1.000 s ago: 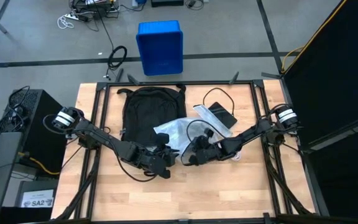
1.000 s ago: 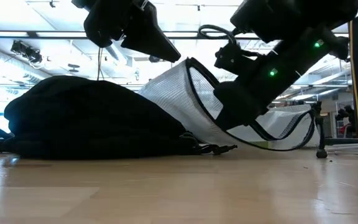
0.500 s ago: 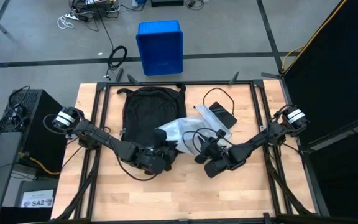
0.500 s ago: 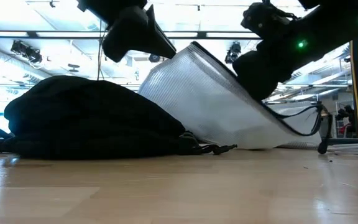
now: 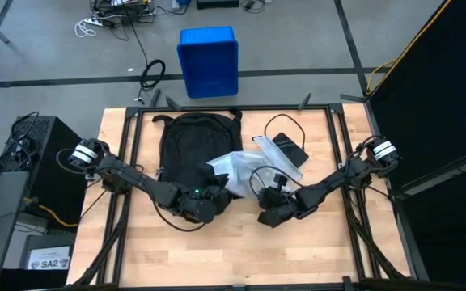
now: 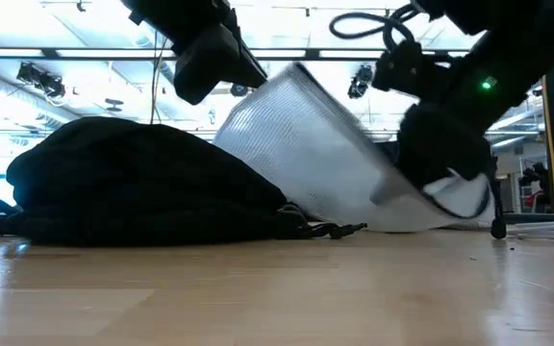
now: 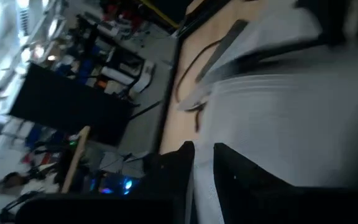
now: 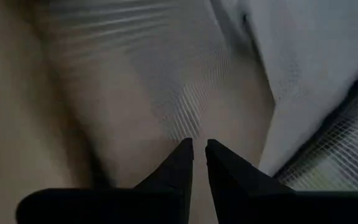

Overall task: Unpack backpack
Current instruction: Remove the charger adapter from the zip bag

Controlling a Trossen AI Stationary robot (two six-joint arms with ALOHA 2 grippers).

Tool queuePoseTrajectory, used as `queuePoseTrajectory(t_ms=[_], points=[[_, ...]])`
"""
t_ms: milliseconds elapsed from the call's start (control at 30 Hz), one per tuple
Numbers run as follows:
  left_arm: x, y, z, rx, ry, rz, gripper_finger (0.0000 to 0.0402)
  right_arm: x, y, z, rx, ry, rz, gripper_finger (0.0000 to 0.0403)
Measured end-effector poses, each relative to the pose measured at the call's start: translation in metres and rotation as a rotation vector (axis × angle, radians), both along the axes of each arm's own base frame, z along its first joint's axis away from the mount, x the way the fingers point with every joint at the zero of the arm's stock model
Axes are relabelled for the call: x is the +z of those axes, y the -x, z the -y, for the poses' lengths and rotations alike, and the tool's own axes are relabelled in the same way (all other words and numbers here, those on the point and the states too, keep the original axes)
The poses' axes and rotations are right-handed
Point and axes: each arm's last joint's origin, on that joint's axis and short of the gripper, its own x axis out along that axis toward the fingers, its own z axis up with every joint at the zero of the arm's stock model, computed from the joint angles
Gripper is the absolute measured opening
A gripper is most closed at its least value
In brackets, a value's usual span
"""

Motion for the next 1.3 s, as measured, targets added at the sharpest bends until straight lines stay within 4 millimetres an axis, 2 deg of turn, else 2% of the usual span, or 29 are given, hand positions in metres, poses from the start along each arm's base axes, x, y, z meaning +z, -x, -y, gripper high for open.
queuePoseTrajectory(t_ms=[233, 400, 567, 667, 800, 933, 1133, 1300], points=[[0.001, 0.005, 0.007, 0.032, -0.067, 0.002, 0.0035, -0.008, 0.017, 0.009, -0.161, -0.047, -0.116, 0.0023], [0.0, 0.002, 0.002, 0.021, -0.048, -0.013, 0.0035, -0.009, 0.029, 0.012, -0.302, -0.037, -0.13, 0.0022], [-0.004, -0.014, -0.027, -0.169, 0.164, -0.091, 0.0035, -0.009, 0.037, 0.011, -0.345, 0.016, -0.12, 0.0025], [-0.006, -0.022, -0.053, -0.178, 0.227, -0.057, 0.0035, -0.007, 0.04, 0.01, -0.35, 0.093, -0.082, 0.0023], [-0.005, -0.028, -0.088, -0.127, 0.215, -0.015, 0.0035, -0.004, 0.041, 0.009, -0.343, 0.203, -0.002, 0.0024], [-0.003, -0.033, -0.112, -0.232, 0.31, 0.005, 0.0035, -0.002, 0.04, 0.011, -0.348, 0.279, 0.055, 0.0025], [0.004, -0.039, -0.119, -0.52, 0.528, 0.09, 0.0036, -0.001, 0.036, 0.019, -0.374, 0.314, 0.065, 0.0025], [0.004, -0.039, -0.118, -0.602, 0.509, 0.063, 0.0054, 0.0, 0.033, 0.026, -0.389, 0.331, 0.064, 0.0027]])
